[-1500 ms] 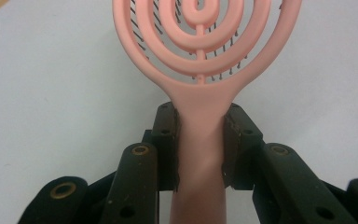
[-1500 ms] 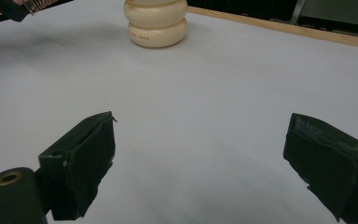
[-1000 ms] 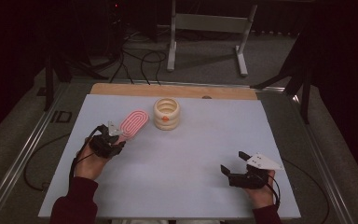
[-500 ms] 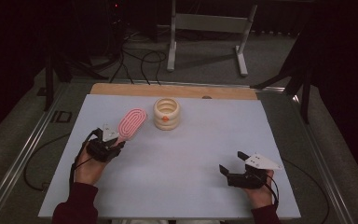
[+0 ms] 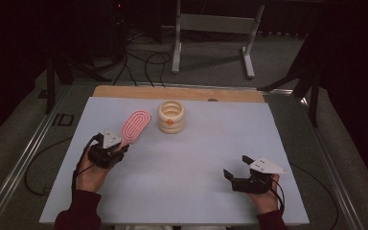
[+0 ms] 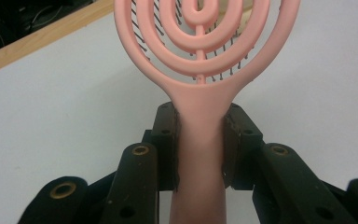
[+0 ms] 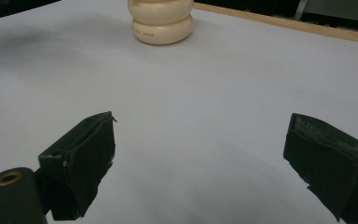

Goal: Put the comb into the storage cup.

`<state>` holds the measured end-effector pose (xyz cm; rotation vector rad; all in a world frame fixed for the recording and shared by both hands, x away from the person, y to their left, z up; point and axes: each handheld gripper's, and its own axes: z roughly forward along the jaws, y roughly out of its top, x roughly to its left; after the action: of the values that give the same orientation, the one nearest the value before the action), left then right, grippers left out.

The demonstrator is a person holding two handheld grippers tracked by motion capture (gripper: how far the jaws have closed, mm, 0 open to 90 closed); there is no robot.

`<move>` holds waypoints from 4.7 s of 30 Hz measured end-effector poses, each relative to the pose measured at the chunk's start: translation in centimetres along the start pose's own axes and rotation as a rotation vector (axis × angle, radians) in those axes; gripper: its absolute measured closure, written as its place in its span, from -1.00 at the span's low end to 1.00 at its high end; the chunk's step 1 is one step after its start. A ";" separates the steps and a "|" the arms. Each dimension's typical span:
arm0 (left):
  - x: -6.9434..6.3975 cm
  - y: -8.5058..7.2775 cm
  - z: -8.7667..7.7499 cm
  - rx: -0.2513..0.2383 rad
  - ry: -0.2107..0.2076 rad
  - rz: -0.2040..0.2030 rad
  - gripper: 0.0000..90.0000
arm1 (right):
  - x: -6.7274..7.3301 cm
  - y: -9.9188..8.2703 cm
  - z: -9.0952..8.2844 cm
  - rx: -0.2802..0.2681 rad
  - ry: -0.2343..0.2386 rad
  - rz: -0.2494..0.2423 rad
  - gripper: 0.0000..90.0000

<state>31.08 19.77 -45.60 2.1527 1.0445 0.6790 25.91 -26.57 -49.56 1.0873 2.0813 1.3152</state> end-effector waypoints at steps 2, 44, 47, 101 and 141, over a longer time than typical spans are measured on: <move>-0.1 0.1 -0.1 -0.001 0.002 0.008 0.56 | 0.1 0.1 0.0 -0.002 0.005 0.000 -0.80; -3.6 1.6 -1.0 -0.094 0.011 0.078 0.56 | 3.3 7.1 5.0 -0.040 0.209 0.126 -0.80; -3.8 1.6 -1.0 -0.099 0.001 0.078 0.56 | 3.8 7.7 5.4 -0.042 0.216 0.124 -0.80; -7.8 3.1 -1.3 -0.167 -0.059 0.166 0.56 | 9.3 14.0 12.1 0.042 0.372 0.285 -0.48; -7.9 2.8 -0.7 -0.170 -0.122 0.156 0.49 | 9.7 14.4 12.1 0.040 0.517 0.360 0.41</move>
<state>27.67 12.16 -44.43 2.1127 0.7339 0.6736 34.29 -8.73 -41.73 1.2876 2.3483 1.9015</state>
